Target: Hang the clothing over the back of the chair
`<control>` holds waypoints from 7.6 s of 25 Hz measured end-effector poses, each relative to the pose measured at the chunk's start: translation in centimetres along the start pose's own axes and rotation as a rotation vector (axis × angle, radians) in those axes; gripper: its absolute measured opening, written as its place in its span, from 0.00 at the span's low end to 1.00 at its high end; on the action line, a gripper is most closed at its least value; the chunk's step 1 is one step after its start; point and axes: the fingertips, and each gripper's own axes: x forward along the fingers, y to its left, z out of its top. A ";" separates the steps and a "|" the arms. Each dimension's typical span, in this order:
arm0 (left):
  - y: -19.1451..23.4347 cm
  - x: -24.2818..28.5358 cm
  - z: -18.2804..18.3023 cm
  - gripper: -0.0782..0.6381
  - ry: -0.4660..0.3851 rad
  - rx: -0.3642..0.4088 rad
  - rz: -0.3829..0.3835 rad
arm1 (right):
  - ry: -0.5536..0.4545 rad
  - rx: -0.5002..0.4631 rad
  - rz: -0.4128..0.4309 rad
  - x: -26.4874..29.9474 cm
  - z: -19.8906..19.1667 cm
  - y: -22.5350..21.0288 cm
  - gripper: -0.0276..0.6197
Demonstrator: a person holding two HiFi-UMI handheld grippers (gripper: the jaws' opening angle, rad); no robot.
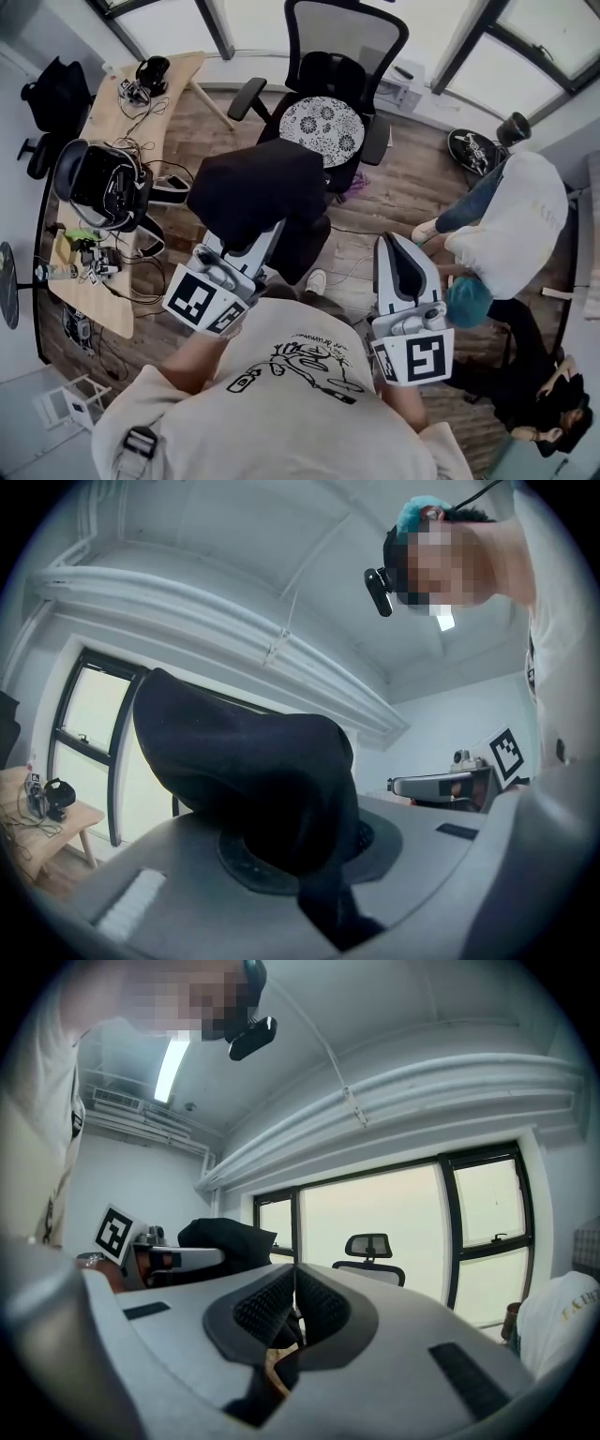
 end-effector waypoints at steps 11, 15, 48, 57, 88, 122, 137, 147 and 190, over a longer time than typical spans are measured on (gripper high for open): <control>1.7 4.9 -1.2 0.17 0.020 -0.006 -0.034 | 0.021 0.021 0.041 3.8 -1.7 -0.8 0.05; 3.5 7.3 -1.5 0.17 0.026 -0.017 -0.063 | 0.020 0.004 0.016 6.2 -1.5 -2.6 0.05; 29.2 35.0 3.2 0.18 0.021 0.013 -0.238 | 0.000 -0.051 -0.081 41.7 2.1 -20.3 0.05; 27.1 38.9 3.4 0.18 0.025 0.025 -0.247 | -0.017 -0.042 -0.041 42.6 2.6 -24.2 0.05; 29.8 50.3 2.0 0.19 0.081 0.078 -0.373 | -0.024 0.050 0.239 51.0 1.2 -30.6 0.38; 45.1 73.9 8.6 0.31 0.088 0.320 -0.389 | -0.031 -0.234 0.107 74.6 8.8 -45.8 0.06; 52.5 85.4 7.2 0.40 0.228 0.389 -0.312 | 0.047 -0.230 0.002 82.9 7.7 -54.5 0.06; 57.8 89.7 4.4 0.51 0.381 0.296 -0.233 | 0.159 -0.198 -0.028 87.9 4.2 -58.5 0.06; 65.5 88.4 0.7 0.57 0.434 0.405 0.098 | 0.317 -0.123 -0.088 86.8 -0.8 -61.9 0.06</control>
